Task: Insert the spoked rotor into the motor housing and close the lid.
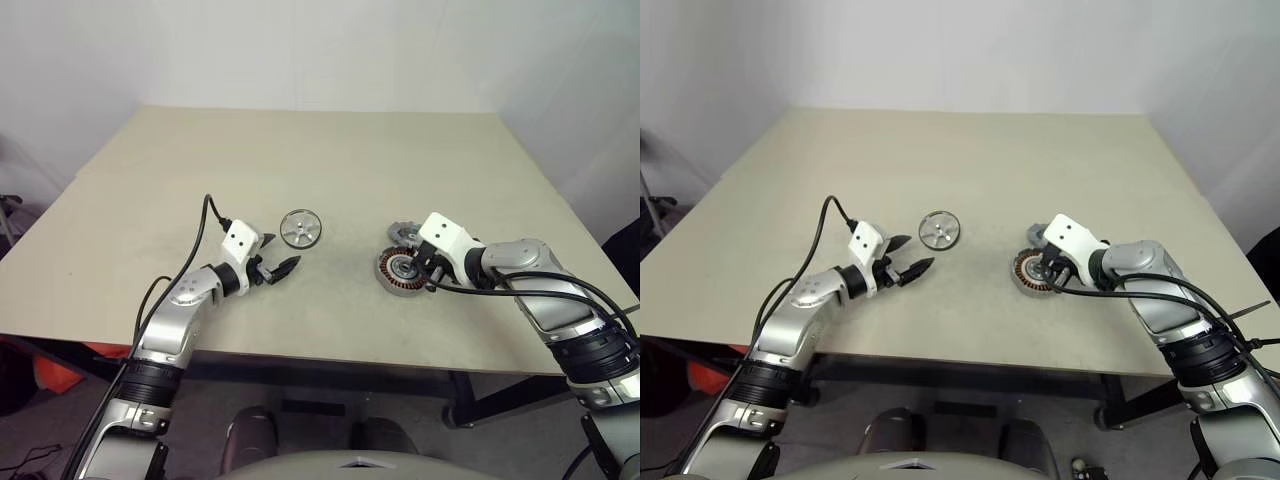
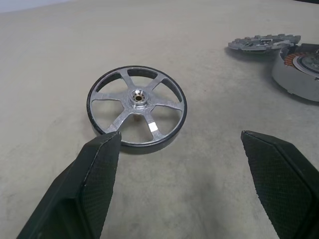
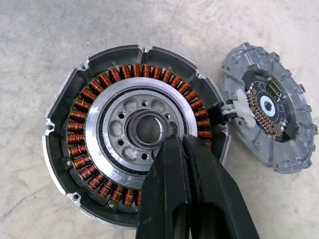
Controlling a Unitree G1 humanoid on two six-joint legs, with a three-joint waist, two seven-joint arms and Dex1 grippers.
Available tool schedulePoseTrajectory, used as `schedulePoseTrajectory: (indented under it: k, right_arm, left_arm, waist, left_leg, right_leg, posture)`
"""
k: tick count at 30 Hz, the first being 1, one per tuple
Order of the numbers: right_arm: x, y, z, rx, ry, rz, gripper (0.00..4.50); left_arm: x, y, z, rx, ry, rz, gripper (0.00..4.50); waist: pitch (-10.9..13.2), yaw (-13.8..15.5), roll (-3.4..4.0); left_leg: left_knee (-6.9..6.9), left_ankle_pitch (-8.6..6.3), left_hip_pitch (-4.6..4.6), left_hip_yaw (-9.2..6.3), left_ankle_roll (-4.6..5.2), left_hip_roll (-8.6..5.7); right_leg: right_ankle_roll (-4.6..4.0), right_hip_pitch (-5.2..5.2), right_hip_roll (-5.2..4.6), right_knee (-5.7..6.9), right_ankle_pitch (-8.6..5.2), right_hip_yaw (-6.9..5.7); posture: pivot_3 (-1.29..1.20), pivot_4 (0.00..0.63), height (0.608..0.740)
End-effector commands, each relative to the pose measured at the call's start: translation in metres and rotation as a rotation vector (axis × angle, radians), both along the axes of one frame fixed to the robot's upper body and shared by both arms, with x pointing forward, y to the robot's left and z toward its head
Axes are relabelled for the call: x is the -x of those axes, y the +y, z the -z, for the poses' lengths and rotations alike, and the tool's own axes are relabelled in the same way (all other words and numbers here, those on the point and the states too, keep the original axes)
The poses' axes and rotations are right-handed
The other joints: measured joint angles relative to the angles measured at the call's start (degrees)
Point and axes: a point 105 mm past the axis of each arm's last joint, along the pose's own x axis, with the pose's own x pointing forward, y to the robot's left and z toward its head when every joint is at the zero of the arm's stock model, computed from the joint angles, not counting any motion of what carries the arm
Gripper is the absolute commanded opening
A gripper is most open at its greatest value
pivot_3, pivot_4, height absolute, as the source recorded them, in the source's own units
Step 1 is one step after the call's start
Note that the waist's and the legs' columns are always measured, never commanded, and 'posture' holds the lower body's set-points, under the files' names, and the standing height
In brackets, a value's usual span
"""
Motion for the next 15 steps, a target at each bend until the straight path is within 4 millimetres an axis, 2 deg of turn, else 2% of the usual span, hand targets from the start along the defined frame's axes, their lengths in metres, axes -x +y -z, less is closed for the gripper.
schedulePoseTrajectory:
  k: [1, 9, 15]
  right_arm:
    - [0.003, 0.013, -0.014, -0.019, -0.036, -0.051, 0.03]
    - [-0.006, 0.004, -0.017, 0.011, -0.073, -0.009, 0.03]
    - [-0.002, 0.013, -0.028, -0.009, -0.092, -0.052, 0.03]
  left_arm:
    - [-0.003, 0.000, -0.014, 0.002, -0.063, 0.004, 4.04]
    - [-0.003, -0.002, -0.015, 0.004, -0.067, 0.004, 4.04]
    - [-0.003, -0.002, -0.014, 0.002, -0.068, 0.004, 4.04]
  waist:
    - [0.0, 0.0, 0.00]
    - [0.0, 0.0, 0.00]
    - [0.0, 0.0, 0.00]
  left_leg:
    - [0.00, 0.00, 0.00, 0.00, 0.00, 0.00]
    - [0.00, 0.00, 0.05, 0.00, 0.00, 0.00]
    - [0.00, 0.00, 0.05, 0.00, 0.00, 0.00]
  right_leg:
    - [0.00, 0.00, 0.00, 0.00, 0.00, 0.00]
    - [0.00, 0.05, 0.00, 0.00, 0.00, 0.00]
    - [0.00, 0.04, 0.00, 0.00, 0.00, 0.00]
  posture:
    - [0.00, 0.000, 0.740]
    - [0.00, 0.000, 0.740]
    - [0.00, 0.000, 0.740]
